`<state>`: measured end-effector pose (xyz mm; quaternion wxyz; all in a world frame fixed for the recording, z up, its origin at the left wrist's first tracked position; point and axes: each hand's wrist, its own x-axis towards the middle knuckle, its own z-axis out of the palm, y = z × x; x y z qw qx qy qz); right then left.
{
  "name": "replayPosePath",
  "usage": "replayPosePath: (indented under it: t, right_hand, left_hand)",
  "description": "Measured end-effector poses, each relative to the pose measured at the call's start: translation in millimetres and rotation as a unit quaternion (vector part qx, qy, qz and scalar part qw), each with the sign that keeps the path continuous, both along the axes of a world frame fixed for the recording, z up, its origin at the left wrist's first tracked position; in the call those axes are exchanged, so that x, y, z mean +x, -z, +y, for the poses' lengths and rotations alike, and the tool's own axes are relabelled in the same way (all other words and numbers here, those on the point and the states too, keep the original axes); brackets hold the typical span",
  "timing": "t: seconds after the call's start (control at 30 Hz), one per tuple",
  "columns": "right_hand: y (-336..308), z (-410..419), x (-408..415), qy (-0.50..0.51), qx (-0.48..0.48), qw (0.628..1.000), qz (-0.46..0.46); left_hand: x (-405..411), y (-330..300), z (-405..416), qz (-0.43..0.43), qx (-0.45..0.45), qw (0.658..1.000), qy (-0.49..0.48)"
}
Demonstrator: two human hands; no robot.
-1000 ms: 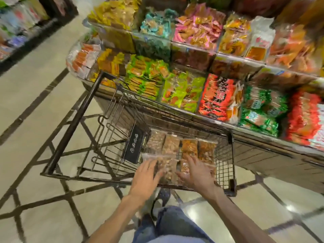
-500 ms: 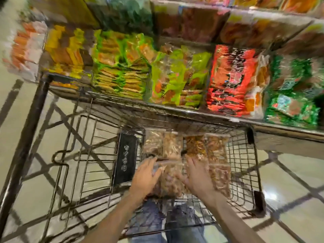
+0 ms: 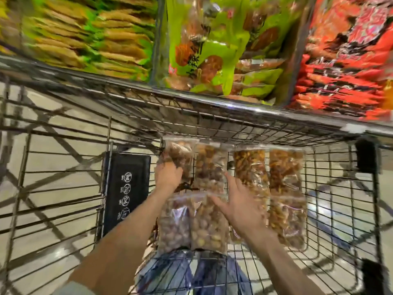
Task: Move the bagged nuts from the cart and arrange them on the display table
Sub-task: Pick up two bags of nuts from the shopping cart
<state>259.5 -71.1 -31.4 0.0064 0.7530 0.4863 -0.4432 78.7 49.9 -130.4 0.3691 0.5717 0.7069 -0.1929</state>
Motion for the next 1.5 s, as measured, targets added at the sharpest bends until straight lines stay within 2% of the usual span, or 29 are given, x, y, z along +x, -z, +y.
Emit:
replayPosePath:
  t: [0.1,0.27,0.33,0.47,0.63,0.73,0.87,1.0,1.13,1.2,1.3,1.4,1.5]
  right_hand:
    - [9.4,-2.3,-2.0,0.035,-0.005,0.998,0.044]
    - [9.5,-8.0,-2.9,0.125,0.011,0.987,0.101]
    - [9.6,-9.3,-2.5,0.132,0.011,0.986,0.098]
    - [12.8,-9.0,-3.4,0.147,-0.022,0.984,0.097]
    - [14.6,0.9,-11.8,0.160,-0.040,0.983,0.086]
    - [27.0,14.8,-19.3,0.136,-0.051,0.989,0.016]
    - [57.7,42.5,-24.9,0.166,-0.085,0.981,-0.059]
    - [66.9,65.6,-30.8,0.187,-0.124,0.974,-0.045]
    - [86.0,81.2,-35.8,0.312,-0.160,0.935,-0.046]
    - [101.5,80.9,-37.5,0.337,-0.176,0.924,-0.025]
    - [114.5,76.3,-39.4,0.390,-0.148,0.907,0.059]
    - [101.2,74.0,-39.5,0.396,-0.122,0.907,0.070]
    - [89.7,68.5,-32.7,0.438,-0.089,0.886,0.122]
  left_hand:
    - [9.2,11.8,8.3,0.062,-0.020,0.998,-0.002]
    - [5.1,36.8,24.6,0.056,-0.053,0.994,-0.084]
    - [3.9,38.6,28.2,0.024,-0.069,0.991,-0.113]
    - [-1.5,32.2,18.6,-0.116,-0.033,0.968,-0.220]
    - [-23.6,5.4,-2.9,-0.147,-0.020,0.960,-0.237]
    - [-35.9,-20.0,-17.5,-0.214,-0.028,0.942,-0.256]
    - [-41.9,-37.2,-33.3,-0.239,0.006,0.934,-0.266]
    - [-50.8,-42.5,-40.1,-0.268,0.028,0.912,-0.311]
    - [-59.0,-42.1,-41.4,-0.289,0.007,0.893,-0.344]
    - [-60.0,-42.4,-41.2,-0.300,-0.006,0.884,-0.358]
    - [-58.9,-37.6,-40.8,-0.300,-0.010,0.879,-0.371]
    - [-61.7,-26.1,-44.1,-0.289,-0.015,0.884,-0.366]
    - [-64.1,-25.3,-46.6,-0.290,-0.019,0.883,-0.369]
